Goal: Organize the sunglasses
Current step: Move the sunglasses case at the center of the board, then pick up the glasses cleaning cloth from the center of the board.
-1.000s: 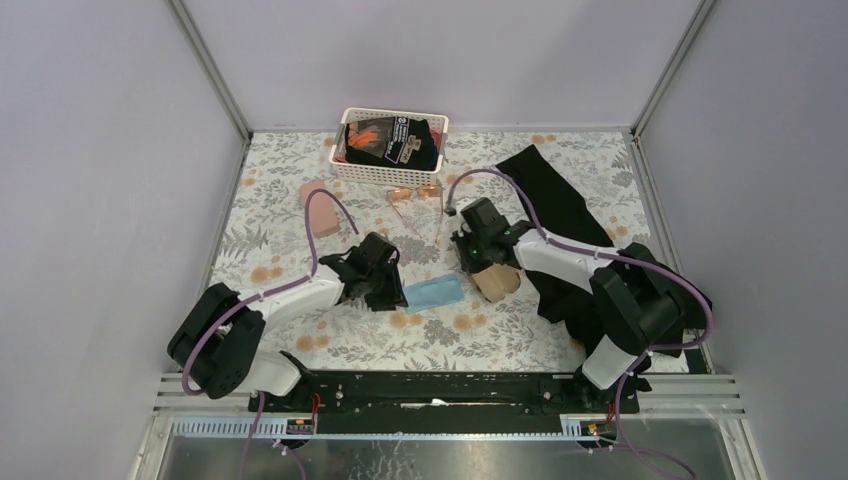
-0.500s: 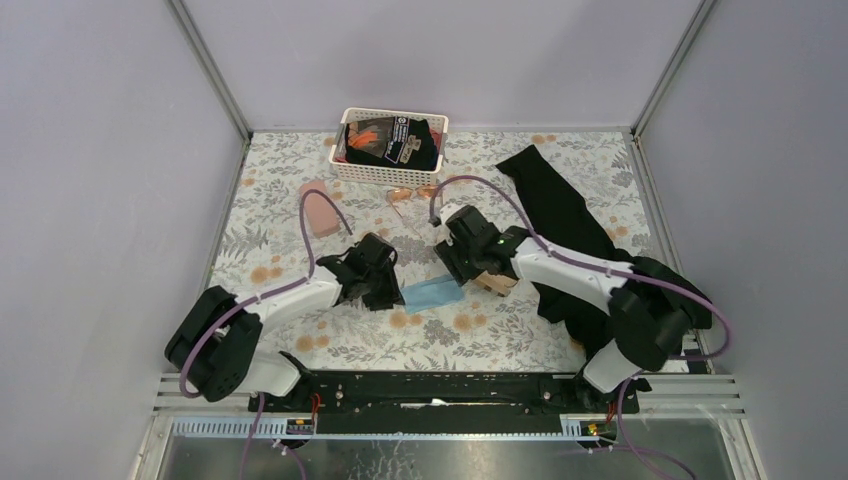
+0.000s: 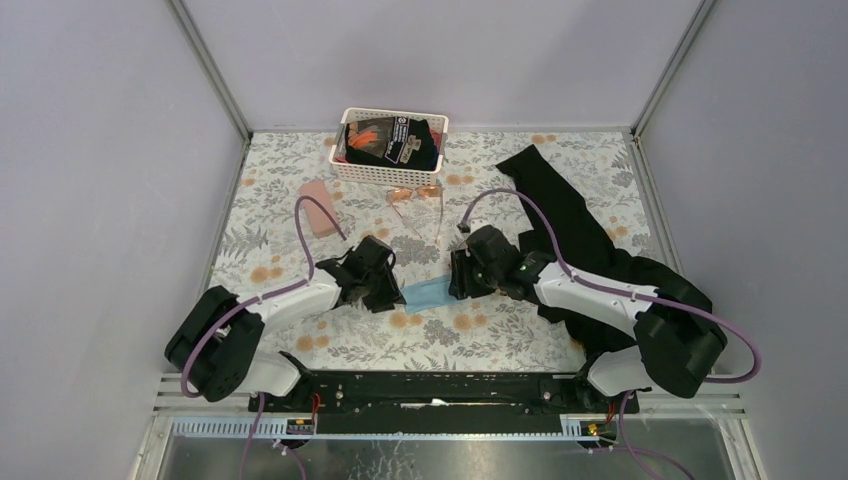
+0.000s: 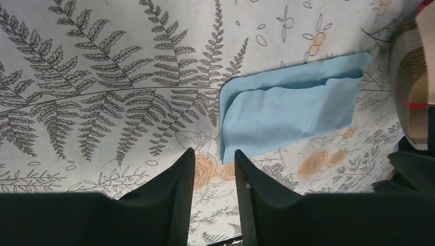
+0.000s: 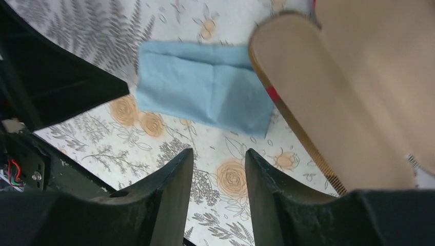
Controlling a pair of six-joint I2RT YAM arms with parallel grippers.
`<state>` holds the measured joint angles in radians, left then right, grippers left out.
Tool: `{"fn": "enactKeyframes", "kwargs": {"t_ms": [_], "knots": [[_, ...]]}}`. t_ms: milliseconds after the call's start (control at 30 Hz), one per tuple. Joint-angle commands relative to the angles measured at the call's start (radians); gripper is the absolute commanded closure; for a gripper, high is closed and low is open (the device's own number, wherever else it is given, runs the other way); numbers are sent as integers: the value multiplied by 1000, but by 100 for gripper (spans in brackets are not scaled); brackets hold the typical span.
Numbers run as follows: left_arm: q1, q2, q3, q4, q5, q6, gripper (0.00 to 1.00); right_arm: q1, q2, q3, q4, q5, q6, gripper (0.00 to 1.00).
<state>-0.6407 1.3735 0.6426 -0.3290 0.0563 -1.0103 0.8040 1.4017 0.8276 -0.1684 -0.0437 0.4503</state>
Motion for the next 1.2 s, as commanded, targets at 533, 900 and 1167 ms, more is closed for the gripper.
{"fn": "enactKeyframes", "kwargs": {"t_ms": [533,900,1167], "knots": [[1,121,-41,137,-21,-76,64,0,144,-93,201,146,158,49],[1,140,-35,143,-14,-62,66,5,157,-96,210,136,166,50],[-4,18,-17,10,-24,-3,60,7,154,-101,233,128,166,50]]}}
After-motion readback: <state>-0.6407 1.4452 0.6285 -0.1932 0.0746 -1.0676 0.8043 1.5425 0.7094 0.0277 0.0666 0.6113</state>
